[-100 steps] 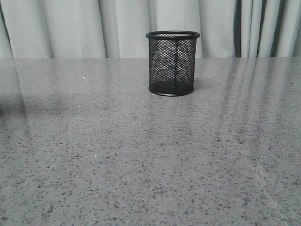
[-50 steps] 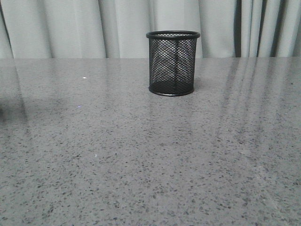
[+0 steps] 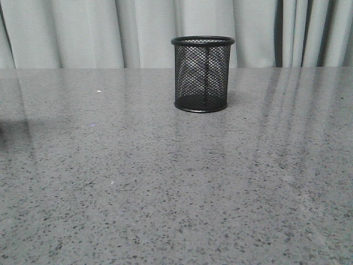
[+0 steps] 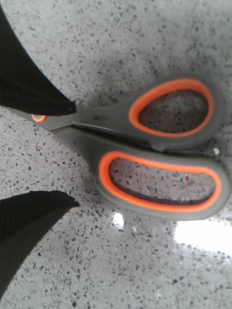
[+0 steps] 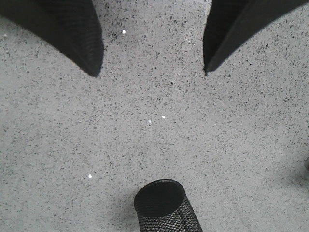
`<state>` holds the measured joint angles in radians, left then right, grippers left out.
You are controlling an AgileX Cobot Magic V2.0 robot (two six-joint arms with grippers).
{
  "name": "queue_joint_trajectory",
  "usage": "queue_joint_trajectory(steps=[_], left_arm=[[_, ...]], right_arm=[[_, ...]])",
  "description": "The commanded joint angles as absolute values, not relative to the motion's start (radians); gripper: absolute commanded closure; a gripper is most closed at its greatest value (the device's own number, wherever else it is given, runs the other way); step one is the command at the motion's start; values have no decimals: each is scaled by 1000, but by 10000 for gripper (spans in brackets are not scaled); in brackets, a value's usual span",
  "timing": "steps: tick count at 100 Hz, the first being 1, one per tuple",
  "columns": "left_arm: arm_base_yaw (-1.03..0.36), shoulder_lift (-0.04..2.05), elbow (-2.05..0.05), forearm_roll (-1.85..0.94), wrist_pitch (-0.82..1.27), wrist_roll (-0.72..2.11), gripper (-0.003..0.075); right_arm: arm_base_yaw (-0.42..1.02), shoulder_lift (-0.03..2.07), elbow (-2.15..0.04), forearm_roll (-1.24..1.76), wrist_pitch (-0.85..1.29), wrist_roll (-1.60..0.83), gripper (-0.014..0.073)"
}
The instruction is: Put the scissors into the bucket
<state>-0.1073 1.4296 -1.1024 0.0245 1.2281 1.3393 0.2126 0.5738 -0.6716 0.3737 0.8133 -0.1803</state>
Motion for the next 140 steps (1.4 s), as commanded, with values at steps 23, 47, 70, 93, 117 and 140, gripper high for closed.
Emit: queue_joint_trajectory(steps=[23, 47, 70, 93, 117, 140], left_arm=[[-103, 1460, -1122, 45, 1219, 1341, 384], [-103, 1461, -1122, 102, 1160, 1342, 384], [-103, 1480, -1122, 109, 1155, 1357, 384], [-103, 1519, -1122, 86, 1165, 1369, 384], [-103, 1520, -1122, 65, 1160, 1419, 384], [-103, 1541, -1122, 41, 1158, 1421, 477]], right_arm=[[214, 584, -705, 379, 759, -194, 189], [214, 584, -705, 379, 759, -194, 189], [214, 587, -705, 379, 757, -194, 189], [214, 596, -705, 379, 759, -194, 189], [214, 596, -705, 379, 757, -194, 189], [214, 596, -705, 379, 754, -194, 189]])
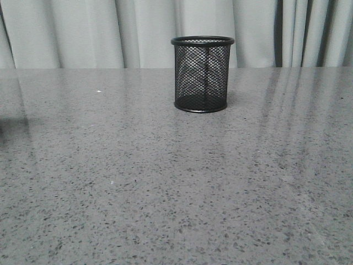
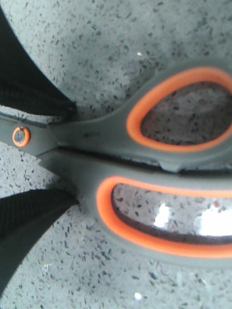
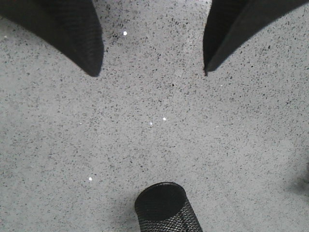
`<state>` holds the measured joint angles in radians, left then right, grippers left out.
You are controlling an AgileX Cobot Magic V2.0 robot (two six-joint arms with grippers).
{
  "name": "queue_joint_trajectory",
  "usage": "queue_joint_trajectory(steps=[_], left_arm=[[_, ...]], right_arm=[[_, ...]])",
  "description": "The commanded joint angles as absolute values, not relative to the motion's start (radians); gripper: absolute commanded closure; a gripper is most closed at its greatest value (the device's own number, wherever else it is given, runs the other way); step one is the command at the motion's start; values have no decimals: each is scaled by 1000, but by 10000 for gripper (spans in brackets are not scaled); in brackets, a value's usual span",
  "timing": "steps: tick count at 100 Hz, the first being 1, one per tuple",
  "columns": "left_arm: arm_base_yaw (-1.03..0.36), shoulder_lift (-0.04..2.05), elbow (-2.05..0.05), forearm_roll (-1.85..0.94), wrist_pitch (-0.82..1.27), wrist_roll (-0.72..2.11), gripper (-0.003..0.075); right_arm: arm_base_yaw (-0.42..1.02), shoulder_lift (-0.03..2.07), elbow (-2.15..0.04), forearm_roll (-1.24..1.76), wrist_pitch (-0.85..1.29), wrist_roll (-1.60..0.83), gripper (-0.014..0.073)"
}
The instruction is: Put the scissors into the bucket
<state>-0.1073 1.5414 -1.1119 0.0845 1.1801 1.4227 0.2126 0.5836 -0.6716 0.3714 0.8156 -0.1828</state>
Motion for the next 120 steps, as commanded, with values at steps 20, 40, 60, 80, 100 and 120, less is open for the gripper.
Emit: queue_joint_trajectory(steps=[20, 40, 60, 80, 100, 120], left_arm=[[-103, 1541, -1122, 38, 1139, 1362, 738], [-110, 1530, -1122, 23, 1143, 1252, 741], [-110, 1448, -1126, 35, 1132, 1206, 741], [-110, 1302, -1191, 40, 1111, 1156, 741], [-184, 1168, -1278, 86, 1095, 1088, 741], [-339, 1116, -1378, 122, 1108, 938, 741]], right_arm=[[214, 596, -705, 379, 754, -194, 189], [214, 596, -705, 379, 749, -194, 189], [214, 596, -705, 380, 742, -194, 189], [214, 596, -705, 412, 704, -194, 189], [214, 596, -705, 535, 641, -203, 189], [214, 598, -739, 720, 600, -356, 189]])
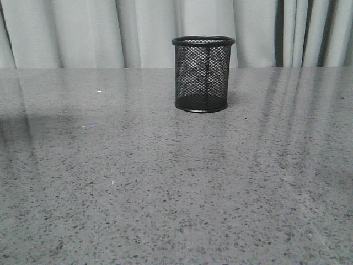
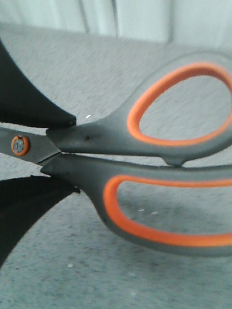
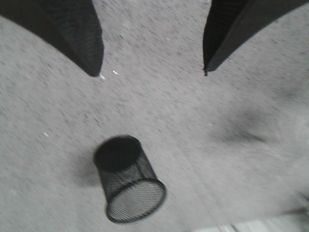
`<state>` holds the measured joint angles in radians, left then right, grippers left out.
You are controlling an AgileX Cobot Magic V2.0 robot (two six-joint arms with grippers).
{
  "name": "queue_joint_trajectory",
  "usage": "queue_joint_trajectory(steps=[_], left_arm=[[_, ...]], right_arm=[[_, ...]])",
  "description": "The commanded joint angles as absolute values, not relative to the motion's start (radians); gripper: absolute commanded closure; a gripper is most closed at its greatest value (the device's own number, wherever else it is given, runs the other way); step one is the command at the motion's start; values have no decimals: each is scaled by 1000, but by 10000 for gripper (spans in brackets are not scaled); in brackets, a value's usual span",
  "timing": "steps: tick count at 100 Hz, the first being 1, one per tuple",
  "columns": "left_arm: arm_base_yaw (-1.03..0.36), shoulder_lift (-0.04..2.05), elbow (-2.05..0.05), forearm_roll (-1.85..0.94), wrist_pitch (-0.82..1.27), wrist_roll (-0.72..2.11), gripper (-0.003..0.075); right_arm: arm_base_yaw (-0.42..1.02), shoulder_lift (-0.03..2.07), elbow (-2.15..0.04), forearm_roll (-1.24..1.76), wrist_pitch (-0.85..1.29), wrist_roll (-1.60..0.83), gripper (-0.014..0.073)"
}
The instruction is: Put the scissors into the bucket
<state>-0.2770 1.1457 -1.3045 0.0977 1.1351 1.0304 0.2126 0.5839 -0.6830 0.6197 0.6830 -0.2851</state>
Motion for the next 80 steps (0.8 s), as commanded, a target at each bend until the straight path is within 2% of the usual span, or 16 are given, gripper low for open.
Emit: queue_joint_trajectory(steps=[1, 21, 52, 80], left_arm=[[-351, 1116, -1382, 128, 1110, 925, 741], [-530, 1120, -1468, 181, 1103, 797, 741], [-833, 1195, -1523, 359, 1069, 607, 741], [-1003, 1247, -1527, 440, 999, 501, 741]], right_arm=[[214, 597, -745, 728, 599, -364, 189], [214, 671, -862, 806, 642, -411, 189], [214, 858, -1040, 1113, 765, -610, 189], [214, 978, -1110, 1213, 843, -662, 189]])
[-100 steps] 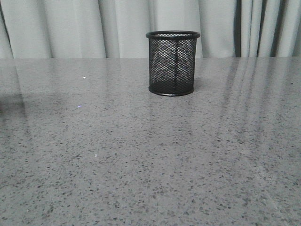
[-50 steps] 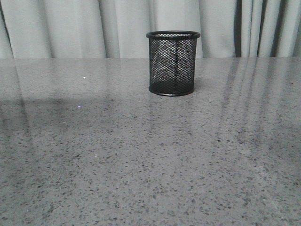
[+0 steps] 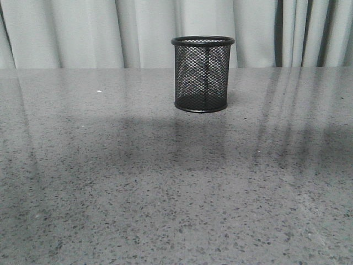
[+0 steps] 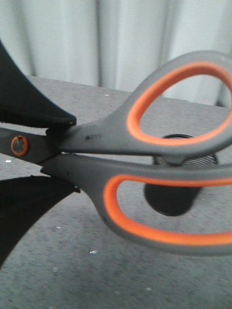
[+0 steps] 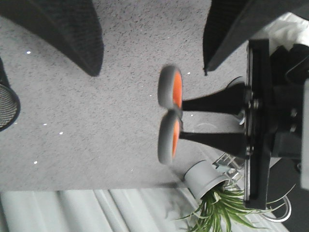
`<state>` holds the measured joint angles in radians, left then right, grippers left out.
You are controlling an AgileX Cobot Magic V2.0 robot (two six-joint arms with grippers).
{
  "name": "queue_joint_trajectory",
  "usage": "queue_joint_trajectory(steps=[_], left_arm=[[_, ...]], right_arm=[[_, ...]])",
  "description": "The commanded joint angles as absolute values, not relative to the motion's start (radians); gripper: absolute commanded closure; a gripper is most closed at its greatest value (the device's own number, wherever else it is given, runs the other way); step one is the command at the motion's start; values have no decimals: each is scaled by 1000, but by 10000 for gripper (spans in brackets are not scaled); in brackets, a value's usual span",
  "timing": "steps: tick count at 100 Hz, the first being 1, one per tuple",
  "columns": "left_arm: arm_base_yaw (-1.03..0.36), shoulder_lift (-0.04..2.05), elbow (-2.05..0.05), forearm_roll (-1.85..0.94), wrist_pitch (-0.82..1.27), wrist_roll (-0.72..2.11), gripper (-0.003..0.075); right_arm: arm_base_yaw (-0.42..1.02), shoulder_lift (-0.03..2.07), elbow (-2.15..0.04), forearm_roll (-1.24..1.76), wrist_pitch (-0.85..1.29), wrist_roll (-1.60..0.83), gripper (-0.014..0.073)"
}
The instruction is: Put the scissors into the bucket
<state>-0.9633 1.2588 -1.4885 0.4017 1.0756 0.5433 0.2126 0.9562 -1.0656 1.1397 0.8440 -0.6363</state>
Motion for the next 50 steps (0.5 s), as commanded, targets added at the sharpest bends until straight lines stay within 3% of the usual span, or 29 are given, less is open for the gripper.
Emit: queue_joint_trajectory(steps=[1, 50], left_arm=[[-1006, 1247, -1530, 440, 999, 497, 741], [-1041, 1313, -1561, 427, 975, 443, 741]], right_arm=[[214, 982, -1112, 1215, 845, -664, 189], [214, 1102, -1123, 1351, 883, -778, 189]])
